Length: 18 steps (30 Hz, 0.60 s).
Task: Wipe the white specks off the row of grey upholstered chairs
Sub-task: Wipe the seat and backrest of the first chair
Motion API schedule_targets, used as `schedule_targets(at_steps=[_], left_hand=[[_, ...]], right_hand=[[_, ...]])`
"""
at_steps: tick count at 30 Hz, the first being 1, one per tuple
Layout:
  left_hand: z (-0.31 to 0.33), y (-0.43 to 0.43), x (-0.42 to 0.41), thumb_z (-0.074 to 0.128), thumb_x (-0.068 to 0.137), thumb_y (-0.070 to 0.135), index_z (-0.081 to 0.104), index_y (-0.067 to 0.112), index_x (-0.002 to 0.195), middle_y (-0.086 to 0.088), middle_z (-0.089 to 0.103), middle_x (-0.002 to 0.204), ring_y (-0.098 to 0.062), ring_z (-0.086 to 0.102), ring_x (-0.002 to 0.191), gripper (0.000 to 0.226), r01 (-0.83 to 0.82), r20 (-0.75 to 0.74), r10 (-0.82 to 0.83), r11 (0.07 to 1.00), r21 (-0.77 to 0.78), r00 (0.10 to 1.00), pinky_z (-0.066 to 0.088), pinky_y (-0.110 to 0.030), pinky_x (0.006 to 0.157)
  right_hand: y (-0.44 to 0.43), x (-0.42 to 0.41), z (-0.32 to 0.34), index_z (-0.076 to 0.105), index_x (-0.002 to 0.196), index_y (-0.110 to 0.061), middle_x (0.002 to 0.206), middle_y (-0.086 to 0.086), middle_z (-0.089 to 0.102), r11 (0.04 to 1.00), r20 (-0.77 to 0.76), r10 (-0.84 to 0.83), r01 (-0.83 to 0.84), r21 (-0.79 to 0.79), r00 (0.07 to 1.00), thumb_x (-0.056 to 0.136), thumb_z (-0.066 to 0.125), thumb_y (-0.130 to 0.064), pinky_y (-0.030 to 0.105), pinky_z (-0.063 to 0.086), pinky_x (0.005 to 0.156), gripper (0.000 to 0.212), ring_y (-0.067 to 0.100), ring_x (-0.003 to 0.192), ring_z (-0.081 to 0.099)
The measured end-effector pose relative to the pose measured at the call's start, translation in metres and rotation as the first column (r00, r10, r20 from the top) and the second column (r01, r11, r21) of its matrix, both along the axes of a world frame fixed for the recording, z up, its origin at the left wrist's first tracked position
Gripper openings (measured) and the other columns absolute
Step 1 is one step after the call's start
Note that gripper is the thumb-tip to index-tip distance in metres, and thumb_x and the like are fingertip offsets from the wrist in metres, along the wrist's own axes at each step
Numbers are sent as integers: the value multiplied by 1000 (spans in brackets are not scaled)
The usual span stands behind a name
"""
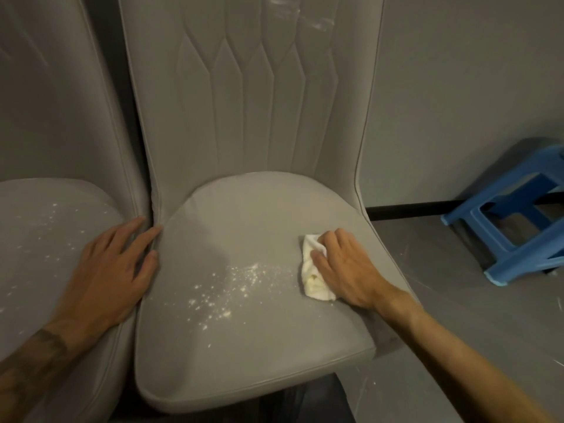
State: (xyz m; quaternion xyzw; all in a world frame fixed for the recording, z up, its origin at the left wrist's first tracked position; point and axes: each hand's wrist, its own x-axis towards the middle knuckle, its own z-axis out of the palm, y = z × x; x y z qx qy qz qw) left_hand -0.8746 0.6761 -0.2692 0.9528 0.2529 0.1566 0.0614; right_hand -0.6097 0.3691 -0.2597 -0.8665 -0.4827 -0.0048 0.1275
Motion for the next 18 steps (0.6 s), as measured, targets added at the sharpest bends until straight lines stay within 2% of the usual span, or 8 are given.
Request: schedule_targets(at_steps=[2, 6, 7, 9, 11, 13, 16, 18], left_hand=[[0, -1, -1, 34, 99, 44, 59, 16, 144, -16, 51, 152, -43, 51, 129, 59, -1, -2, 1, 1000, -11, 1000, 42, -57, 106], [0, -1, -2, 34, 100, 43, 59, 15, 144, -16, 51, 152, -42, 51, 129, 58, 1, 12, -1, 1000, -5, 1000, 41, -57, 106], [-1, 0, -2, 34, 100, 43, 59, 15, 144, -16, 51, 152, -42, 51, 130, 58, 3, 14, -3, 1000, -6, 1000, 41, -56, 106], [-3, 1, -2, 34, 100, 43, 58, 16, 145, -16, 50, 152, -42, 51, 130, 57, 6, 12, -6, 1000, -1, 1000, 41, -56, 106], [-6, 4, -2, 35, 100, 44, 58, 17, 145, -15, 50, 152, -42, 51, 130, 57, 7, 11, -7, 1000, 6, 1000, 41, -56, 105], [-8, 8, -2, 36, 100, 44, 58, 16, 145, -16, 50, 152, -43, 52, 129, 57, 14, 4, -14, 1000, 9, 1000, 42, -56, 106], [-11, 12, -2, 36, 101, 44, 58, 16, 145, -17, 50, 152, -44, 54, 129, 56, 29, 2, -29, 999, 23, 1000, 43, -56, 107], [-11, 13, -1, 36, 101, 44, 58, 17, 145, -17, 49, 152, -43, 54, 128, 55, 25, 5, -25, 999, 21, 1000, 43, -56, 106]], right_hand=[[-6, 18, 2, 44, 102, -22, 100, -1, 47, 999, -19, -40, 39, -26, 999, 104, 32, -43, 36, 41, 82, 24, 19, 86, 44], [-6, 46, 8, 48, 111, -12, 112, 10, 50, 956, -2, -283, 282, -80, 959, 103, 36, -34, 39, 38, 89, 26, 31, 103, 48], [-5, 37, 5, 47, 112, -13, 112, 9, 50, 962, 17, -265, 265, -69, 964, 103, 34, -36, 40, 40, 90, 28, 30, 103, 48], [-9, 7, 1, 44, 104, -19, 103, 1, 47, 995, 22, -89, 90, -39, 996, 103, 24, -42, 39, 45, 85, 30, 22, 91, 46], [-22, -10, 2, 38, 99, -28, 96, -7, 40, 999, -41, 33, -34, -34, 999, 104, 18, -48, 32, 42, 81, 29, 13, 84, 39], [-31, 1, 9, 41, 102, -26, 98, -7, 42, 999, -60, -1, -2, -49, 998, 104, 23, -46, 32, 41, 84, 27, 13, 86, 41], [-36, 16, 15, 49, 105, -14, 101, 3, 48, 983, -31, -184, 183, -31, 983, 105, 35, -33, 40, 41, 89, 24, 19, 90, 43], [-32, -2, 12, 47, 104, -15, 100, 2, 46, 985, -6, -175, 175, 16, 985, 105, 33, -34, 41, 42, 86, 24, 19, 88, 42]])
